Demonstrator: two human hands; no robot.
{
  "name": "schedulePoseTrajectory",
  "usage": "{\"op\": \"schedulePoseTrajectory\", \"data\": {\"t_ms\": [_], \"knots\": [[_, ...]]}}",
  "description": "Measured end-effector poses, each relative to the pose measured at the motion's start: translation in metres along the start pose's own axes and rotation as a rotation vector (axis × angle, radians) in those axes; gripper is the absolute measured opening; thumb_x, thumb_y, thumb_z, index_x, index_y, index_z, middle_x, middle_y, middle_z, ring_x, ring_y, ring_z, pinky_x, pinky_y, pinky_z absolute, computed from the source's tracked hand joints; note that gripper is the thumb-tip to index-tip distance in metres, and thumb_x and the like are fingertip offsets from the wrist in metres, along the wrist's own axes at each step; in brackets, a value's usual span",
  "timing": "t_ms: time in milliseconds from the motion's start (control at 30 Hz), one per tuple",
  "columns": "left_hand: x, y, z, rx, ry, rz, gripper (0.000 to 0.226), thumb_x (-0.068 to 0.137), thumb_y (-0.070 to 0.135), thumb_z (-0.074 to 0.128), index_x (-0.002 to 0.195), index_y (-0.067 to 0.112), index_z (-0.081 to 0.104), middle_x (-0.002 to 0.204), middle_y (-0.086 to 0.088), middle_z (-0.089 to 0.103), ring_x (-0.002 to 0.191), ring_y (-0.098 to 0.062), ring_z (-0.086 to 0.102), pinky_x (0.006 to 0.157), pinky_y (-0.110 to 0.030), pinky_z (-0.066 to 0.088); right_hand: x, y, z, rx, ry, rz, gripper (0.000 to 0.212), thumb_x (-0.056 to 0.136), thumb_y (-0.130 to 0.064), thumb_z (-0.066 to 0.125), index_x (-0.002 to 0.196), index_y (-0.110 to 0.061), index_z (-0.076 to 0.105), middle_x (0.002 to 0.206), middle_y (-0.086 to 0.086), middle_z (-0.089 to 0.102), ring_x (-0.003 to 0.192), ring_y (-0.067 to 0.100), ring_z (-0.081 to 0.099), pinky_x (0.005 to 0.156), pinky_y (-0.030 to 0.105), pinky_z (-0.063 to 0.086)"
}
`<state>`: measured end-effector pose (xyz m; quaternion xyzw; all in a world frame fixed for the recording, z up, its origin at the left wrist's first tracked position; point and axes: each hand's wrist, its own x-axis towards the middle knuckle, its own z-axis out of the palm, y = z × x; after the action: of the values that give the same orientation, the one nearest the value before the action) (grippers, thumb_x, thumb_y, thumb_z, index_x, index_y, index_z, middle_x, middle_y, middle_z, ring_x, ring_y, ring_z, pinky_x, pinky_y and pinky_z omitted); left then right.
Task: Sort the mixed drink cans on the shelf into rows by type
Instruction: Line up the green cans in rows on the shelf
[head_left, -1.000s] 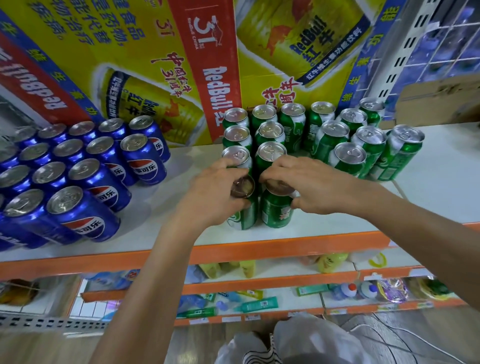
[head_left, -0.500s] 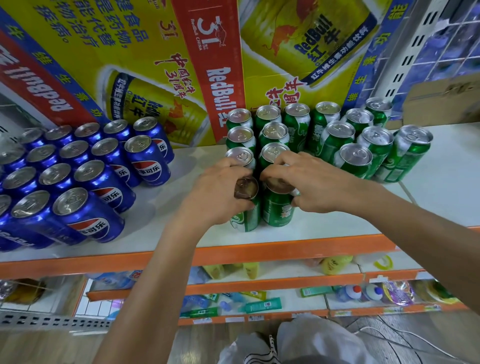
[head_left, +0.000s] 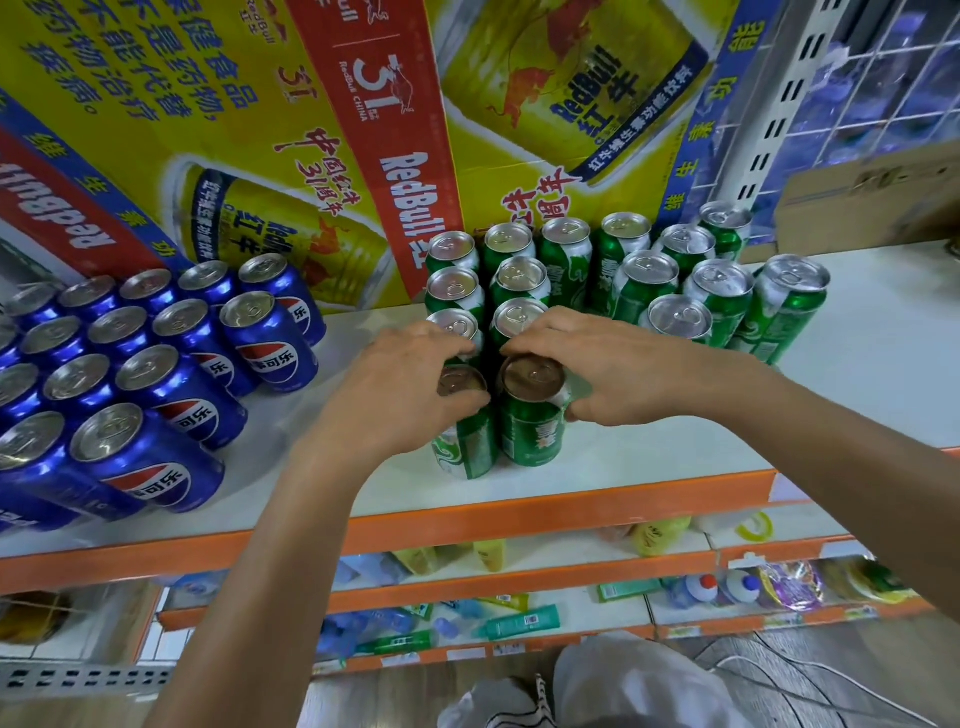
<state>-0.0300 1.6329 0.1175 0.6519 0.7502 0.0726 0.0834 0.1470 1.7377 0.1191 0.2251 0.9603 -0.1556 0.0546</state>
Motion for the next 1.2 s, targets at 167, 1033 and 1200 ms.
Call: {"op": "schedulePoseTrajectory", "data": {"t_ms": [167, 1033, 1200], "knots": [[0.022, 0.013, -0.005, -0.018, 0.115, 0.009, 0.043, 0.086, 0.043, 0.062, 0.126, 0.025, 0.058, 0.127, -0.004, 0.055, 0.116, -0.025, 0.05, 0.096, -0.036, 0.039, -0.006, 0.018, -0.016, -0.021, 0.081, 0.037, 0.064, 0.087, -0.018, 0.063, 0.143, -0.025, 0.033, 0.131, 0.004, 0.042, 0.121, 0.018, 0.04, 0.097, 0.032, 0.035], [0.043, 0.057, -0.003, 0.191, -0.209, 0.132, 0.05, 0.075, 0.051, 0.068, 0.118, 0.029, 0.056, 0.121, 0.005, 0.052, 0.111, -0.019, 0.051, 0.093, -0.037, 0.043, 0.032, 0.08, -0.051, -0.05, 0.087, -0.045, 0.046, 0.086, -0.031, 0.065, 0.129, -0.026, 0.051, 0.125, -0.002, 0.057, 0.114, 0.018, 0.051, 0.096, 0.038, 0.043], [0.047, 0.06, -0.018, 0.126, -0.112, 0.102, 0.053, 0.076, 0.061, 0.062, 0.122, 0.036, 0.051, 0.118, 0.014, 0.055, 0.107, -0.008, 0.051, 0.084, -0.025, 0.039, 0.037, 0.094, -0.058, -0.066, 0.132, -0.007, 0.045, 0.087, -0.033, 0.065, 0.129, -0.027, 0.052, 0.128, -0.002, 0.057, 0.114, 0.019, 0.051, 0.095, 0.034, 0.042]]}}
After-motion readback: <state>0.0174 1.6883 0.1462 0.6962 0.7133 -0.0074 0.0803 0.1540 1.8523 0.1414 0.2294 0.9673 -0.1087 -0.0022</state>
